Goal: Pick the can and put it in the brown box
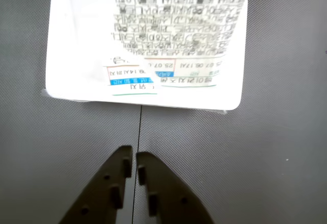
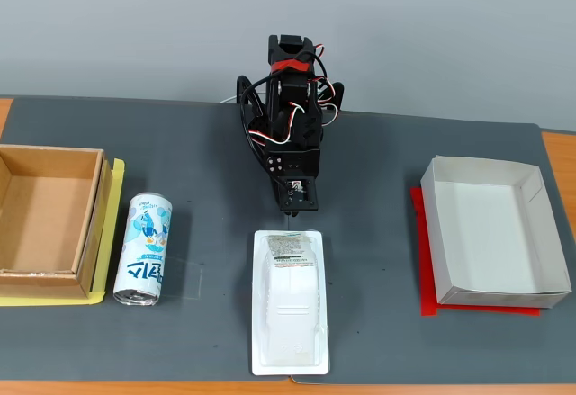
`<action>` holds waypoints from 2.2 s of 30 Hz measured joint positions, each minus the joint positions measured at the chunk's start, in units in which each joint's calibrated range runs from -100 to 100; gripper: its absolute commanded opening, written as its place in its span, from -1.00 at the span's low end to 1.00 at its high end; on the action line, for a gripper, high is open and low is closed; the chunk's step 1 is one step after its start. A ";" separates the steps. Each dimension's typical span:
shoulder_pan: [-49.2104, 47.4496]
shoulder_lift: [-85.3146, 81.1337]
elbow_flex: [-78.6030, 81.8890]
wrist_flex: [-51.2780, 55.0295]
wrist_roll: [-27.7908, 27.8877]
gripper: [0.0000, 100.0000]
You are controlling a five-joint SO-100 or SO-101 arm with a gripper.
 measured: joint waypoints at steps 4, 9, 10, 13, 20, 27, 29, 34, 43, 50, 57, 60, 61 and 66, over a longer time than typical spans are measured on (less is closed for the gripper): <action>0.00 1.27 -3.54 0.00 0.00 -0.98; 0.00 9.30 -12.69 0.00 0.00 -0.98; 0.00 11.41 -15.14 0.00 0.00 -0.98; 0.00 18.17 -23.39 0.00 0.00 -0.98; 4.36 34.40 -44.24 -1.73 1.17 -0.98; 12.42 49.54 -60.83 -6.06 10.40 -0.98; 15.00 53.00 -64.55 -6.57 12.21 -0.98; 20.25 61.54 -72.08 -6.66 15.43 -0.98; 27.57 72.87 -77.79 -6.66 22.47 -0.97; 31.63 81.83 -77.79 -6.66 23.93 -0.60; 33.63 86.31 -77.79 -6.66 24.13 -0.11; 33.56 88.00 -77.79 -6.66 24.18 -0.02; 33.56 88.50 -77.79 -6.66 24.18 -0.02; 33.56 91.46 -77.79 -6.75 23.93 -0.02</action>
